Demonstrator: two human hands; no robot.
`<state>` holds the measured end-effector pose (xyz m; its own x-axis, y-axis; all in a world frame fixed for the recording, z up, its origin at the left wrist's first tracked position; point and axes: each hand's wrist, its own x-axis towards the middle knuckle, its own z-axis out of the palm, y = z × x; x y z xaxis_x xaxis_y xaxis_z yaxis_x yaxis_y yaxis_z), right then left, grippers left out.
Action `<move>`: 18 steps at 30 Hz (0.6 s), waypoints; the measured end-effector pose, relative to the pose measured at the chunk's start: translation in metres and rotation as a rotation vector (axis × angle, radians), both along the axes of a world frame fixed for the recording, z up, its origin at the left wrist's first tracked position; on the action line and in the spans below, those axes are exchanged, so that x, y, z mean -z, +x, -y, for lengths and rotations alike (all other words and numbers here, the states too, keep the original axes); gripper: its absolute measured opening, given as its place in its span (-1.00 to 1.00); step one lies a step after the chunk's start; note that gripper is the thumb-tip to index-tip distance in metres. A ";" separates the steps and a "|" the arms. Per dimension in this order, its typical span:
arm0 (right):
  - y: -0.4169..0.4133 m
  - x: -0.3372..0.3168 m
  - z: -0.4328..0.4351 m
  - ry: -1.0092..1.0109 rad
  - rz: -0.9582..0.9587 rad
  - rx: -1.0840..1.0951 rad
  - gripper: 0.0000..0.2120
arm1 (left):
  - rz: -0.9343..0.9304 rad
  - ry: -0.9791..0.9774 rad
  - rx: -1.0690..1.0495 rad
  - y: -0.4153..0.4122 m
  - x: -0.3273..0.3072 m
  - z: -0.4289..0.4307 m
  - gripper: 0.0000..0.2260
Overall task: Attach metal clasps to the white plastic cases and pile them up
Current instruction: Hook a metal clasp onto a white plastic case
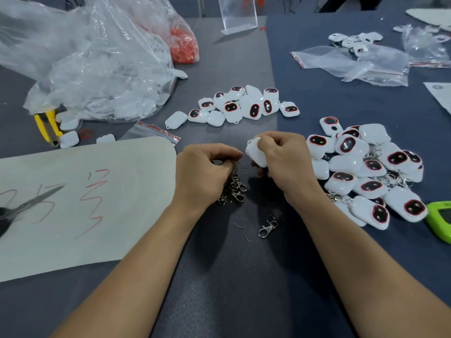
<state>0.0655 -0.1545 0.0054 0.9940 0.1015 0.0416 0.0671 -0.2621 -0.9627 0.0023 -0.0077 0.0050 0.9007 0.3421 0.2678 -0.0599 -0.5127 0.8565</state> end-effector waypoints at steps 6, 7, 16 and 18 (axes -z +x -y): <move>-0.002 -0.006 0.004 0.210 -0.214 -0.122 -0.87 | 0.037 -0.115 -0.075 0.003 0.000 -0.004 -0.76; -0.002 -0.006 0.005 0.215 -0.210 -0.149 -0.88 | 0.044 -0.146 -0.095 0.003 0.000 -0.005 -0.76; -0.014 -0.006 -0.004 0.052 -0.007 -0.218 -0.93 | 0.146 -0.446 -0.002 0.004 -0.003 -0.001 -0.75; -0.014 -0.008 -0.005 0.078 -0.009 -0.217 -0.92 | 0.156 -0.464 0.012 0.003 -0.005 -0.001 -0.75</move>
